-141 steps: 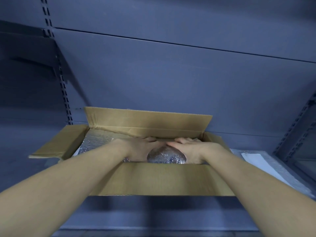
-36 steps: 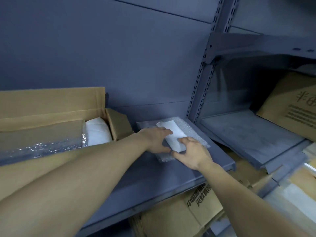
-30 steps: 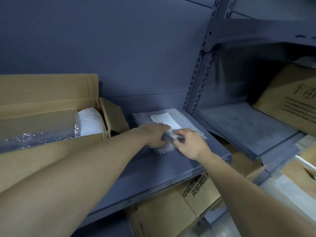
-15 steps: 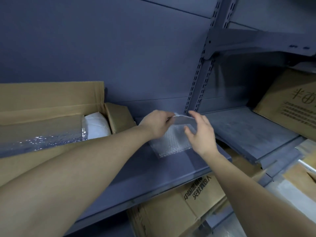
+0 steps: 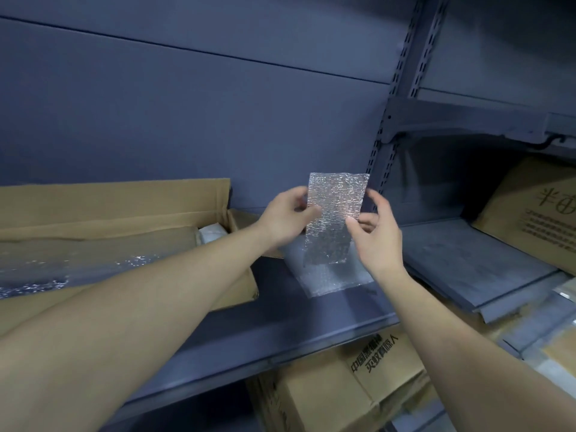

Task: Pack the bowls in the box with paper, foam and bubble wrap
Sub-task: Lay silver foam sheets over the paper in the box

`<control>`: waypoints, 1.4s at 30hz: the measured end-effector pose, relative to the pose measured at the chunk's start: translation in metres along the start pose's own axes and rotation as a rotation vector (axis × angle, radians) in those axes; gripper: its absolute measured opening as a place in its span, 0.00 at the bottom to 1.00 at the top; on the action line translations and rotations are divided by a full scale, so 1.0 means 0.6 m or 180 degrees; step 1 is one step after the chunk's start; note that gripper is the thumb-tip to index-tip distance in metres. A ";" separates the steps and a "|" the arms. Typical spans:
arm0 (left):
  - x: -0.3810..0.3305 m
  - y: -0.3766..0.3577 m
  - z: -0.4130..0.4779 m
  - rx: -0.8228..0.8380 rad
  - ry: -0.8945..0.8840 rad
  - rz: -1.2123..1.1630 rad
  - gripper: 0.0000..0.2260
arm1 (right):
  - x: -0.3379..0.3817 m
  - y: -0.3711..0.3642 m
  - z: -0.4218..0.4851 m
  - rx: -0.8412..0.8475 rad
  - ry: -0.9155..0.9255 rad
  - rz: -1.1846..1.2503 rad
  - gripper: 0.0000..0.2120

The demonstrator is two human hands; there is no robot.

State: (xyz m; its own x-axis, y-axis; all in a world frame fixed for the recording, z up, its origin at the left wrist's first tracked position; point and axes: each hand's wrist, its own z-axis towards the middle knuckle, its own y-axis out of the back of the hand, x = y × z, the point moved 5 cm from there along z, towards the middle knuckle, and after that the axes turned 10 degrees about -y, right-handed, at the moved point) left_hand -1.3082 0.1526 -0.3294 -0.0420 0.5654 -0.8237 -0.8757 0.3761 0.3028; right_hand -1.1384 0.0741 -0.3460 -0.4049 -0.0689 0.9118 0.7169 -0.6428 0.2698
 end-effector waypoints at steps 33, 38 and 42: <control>0.093 0.301 -0.164 0.0713 0.0495 0.1989 0.29 | 0.105 -0.332 -0.078 0.2046 0.0600 -0.2175 0.27; 0.091 0.284 -0.162 0.1001 0.0101 0.2357 0.12 | 0.106 -0.335 -0.081 0.1914 0.1045 -0.2875 0.20; 0.100 0.286 -0.154 0.1229 0.0068 0.2859 0.16 | 0.119 -0.345 -0.076 0.1939 0.1294 -0.2870 0.22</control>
State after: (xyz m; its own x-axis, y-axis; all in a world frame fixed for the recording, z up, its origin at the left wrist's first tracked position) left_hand -1.5051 0.1835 -0.3713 -0.6285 0.7469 -0.2171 -0.2960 0.0284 0.9548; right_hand -1.3419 0.1675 -0.3510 -0.9808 -0.0841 0.1760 0.1852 -0.1177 0.9756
